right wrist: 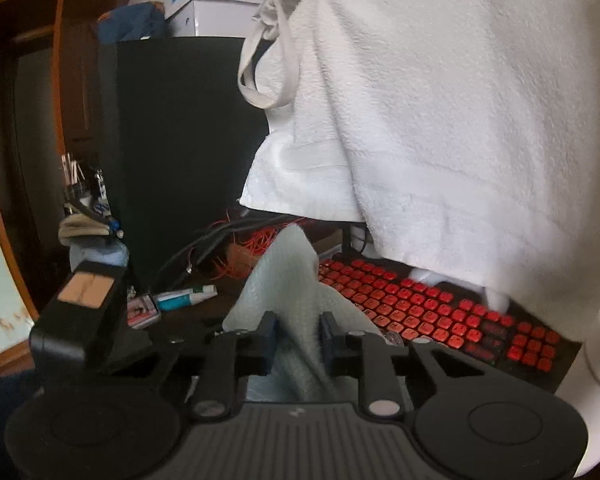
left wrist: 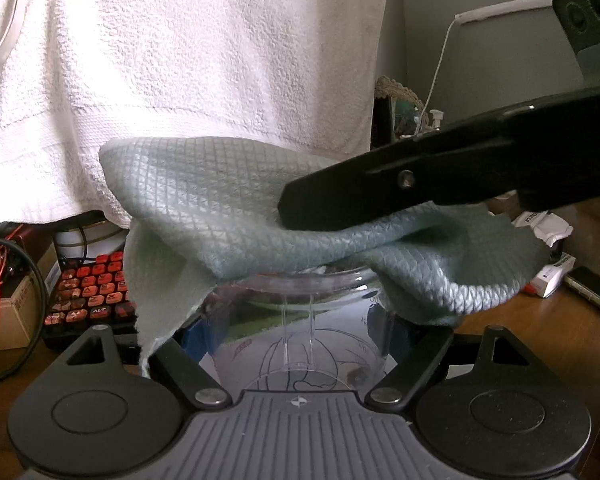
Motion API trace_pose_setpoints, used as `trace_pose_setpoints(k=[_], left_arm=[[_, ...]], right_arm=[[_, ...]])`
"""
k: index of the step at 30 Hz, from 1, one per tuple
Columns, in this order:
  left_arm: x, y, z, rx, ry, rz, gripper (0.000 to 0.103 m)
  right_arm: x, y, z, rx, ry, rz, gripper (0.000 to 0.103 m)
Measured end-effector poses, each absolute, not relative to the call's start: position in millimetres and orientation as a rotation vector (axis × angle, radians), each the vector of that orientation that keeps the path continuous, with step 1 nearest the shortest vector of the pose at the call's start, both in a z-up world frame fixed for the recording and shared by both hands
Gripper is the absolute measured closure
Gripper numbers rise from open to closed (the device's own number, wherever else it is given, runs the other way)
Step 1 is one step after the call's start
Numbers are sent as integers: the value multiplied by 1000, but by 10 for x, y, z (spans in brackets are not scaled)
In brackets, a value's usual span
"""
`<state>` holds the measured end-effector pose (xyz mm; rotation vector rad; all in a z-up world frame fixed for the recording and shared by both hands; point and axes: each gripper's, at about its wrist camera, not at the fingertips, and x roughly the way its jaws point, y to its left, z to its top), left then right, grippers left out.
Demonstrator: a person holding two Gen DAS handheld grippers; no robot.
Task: Clean container
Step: 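Wipe the jug's base and outer wall with the cloth in the right gripper, then rub the cloth across the jug's base with the right gripper while the left gripper holds the jug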
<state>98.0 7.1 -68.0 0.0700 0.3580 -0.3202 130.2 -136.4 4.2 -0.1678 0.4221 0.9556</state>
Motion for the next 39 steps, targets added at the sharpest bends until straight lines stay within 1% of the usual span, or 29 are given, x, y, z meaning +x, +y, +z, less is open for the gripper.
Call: trace_pose_setpoints(k=[1, 4, 17, 24, 39], left_arm=[[981, 71, -679, 70, 358, -320, 20], [983, 70, -678, 71, 359, -319, 20], [1001, 70, -677, 78, 360, -315, 20], [1015, 88, -682, 79, 360, -316, 20], [1016, 68, -685, 76, 360, -312, 20]], right_arm=[[1279, -1356, 44, -177, 417, 958, 86], [1245, -1327, 45, -187, 409, 977, 88], [1397, -1200, 37, -232, 381, 978, 88], [1477, -1314, 60, -219, 411, 936, 89], [1218, -1411, 90, -192, 455, 972, 89]])
